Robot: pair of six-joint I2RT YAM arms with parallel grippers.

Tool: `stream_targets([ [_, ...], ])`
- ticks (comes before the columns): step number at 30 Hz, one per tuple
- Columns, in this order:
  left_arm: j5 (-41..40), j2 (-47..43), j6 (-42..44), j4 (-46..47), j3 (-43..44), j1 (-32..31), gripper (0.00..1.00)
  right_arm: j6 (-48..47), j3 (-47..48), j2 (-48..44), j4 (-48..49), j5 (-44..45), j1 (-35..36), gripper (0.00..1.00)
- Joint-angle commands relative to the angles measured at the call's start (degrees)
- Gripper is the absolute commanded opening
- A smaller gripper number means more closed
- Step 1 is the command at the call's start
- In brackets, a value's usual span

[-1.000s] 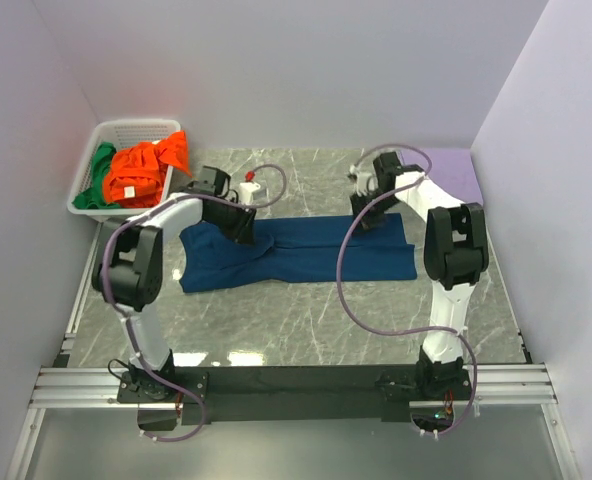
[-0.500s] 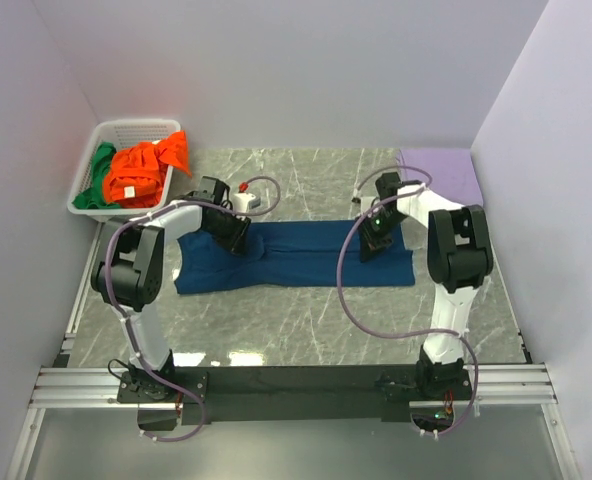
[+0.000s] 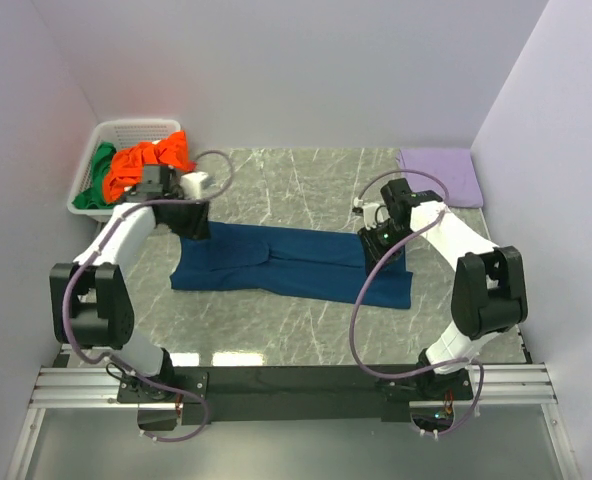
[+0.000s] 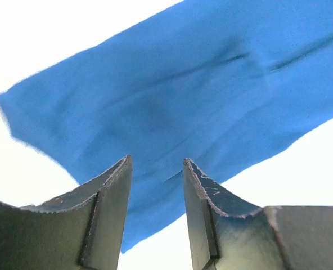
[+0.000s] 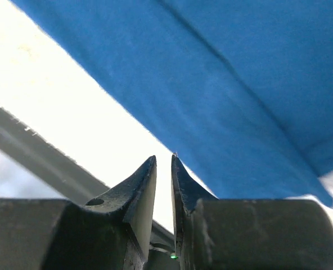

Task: Fold and stack the t-shirts
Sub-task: Fold the tshirt

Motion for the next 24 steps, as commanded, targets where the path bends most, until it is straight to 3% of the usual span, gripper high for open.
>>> stream_targets([
  [1,2.1,2.4,0.9,-6.4,-2.5,6.6,0.47,-1.6,1.6,-0.2,1.5,6.7,-0.3,0.24],
  [11,-3.9,9.0,-6.0,-3.6,-4.5,8.2,0.43,-0.7,18.2,17.9,4.0,12.3,-0.3,0.2],
  [16,-4.8,9.5,-5.8,-2.9,-5.5,8.9,0.44,-1.2,17.6,21.0,3.7,14.6,-0.2,0.19],
  [24,-2.3,8.5,4.0,-9.1,-4.1,13.6,0.47,-2.1,14.6,21.3,4.8,17.7,-0.4,0.18],
])
